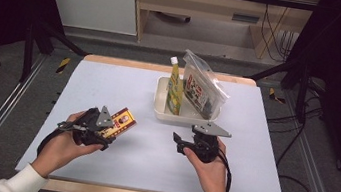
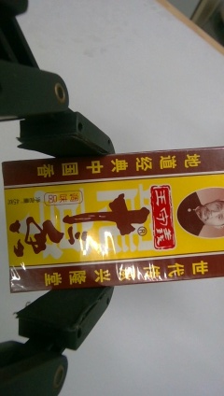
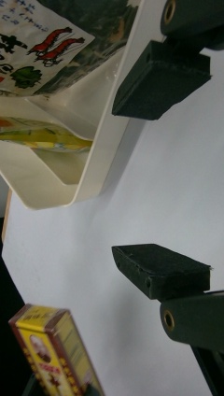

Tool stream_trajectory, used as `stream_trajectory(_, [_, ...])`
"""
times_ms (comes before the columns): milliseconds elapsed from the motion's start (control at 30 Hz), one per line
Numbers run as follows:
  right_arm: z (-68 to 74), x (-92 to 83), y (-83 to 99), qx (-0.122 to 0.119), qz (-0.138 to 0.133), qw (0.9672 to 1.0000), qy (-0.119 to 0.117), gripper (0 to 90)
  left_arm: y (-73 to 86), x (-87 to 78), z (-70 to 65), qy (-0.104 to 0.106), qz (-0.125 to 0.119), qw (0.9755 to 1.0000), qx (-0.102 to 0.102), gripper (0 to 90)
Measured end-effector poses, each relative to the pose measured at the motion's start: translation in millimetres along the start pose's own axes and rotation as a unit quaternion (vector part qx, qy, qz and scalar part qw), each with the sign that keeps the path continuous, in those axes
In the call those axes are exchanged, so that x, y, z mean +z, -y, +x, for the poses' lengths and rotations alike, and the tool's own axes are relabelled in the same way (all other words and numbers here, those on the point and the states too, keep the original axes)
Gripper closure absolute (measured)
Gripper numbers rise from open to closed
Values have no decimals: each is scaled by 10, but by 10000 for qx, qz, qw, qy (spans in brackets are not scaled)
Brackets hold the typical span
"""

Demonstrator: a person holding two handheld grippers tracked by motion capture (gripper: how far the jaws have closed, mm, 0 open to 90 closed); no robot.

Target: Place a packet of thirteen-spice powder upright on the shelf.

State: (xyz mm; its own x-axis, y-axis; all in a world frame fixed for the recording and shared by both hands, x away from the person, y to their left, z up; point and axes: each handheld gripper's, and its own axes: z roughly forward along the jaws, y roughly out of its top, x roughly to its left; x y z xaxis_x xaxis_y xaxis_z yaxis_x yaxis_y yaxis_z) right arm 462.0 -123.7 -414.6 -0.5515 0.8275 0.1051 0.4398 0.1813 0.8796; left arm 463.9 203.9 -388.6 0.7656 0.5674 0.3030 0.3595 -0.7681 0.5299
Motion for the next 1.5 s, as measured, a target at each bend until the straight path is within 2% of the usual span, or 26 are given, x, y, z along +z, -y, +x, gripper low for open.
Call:
stream_trajectory(100, [25,-12,-85,56,-37,9999,-127,291,-49,35,-25,-42,-144,9999,62,314])
stream_trajectory(267, [116,-44,-243,-52,-45,9996,-273,322,-118,88,-30,-102,-466,9989,17,315])
stream_trajectory(367, [174,-68,-356,-82,-120,9991,-392,340,-173,106,-60,-217,-689,9973,110,315])
stream_trajectory(533, [263,-86,-499,-140,-175,9981,-569,364,-246,92,-119,-287,-1023,9941,212,315])
stream_trajectory(733, [343,-73,-605,-248,-137,9969,-732,368,-287,65,-212,-369,-1296,9901,399,315])
stream_trajectory(833, [360,-61,-629,-197,-156,9965,-800,365,-292,67,-240,-344,-1396,9888,394,315])
stream_trajectory(1067, [371,43,-625,-75,-14,9954,-951,345,-290,61,-308,-301,-1527,9869,431,314])
stream_trajectory(1267, [352,138,-632,171,62,9932,-1147,344,-296,25,-346,-276,-1643,9850,461,316])
stream_trajectory(1500, [359,195,-634,326,123,9881,-1500,354,-320,-40,-386,-258,-1919,9798,503,316])
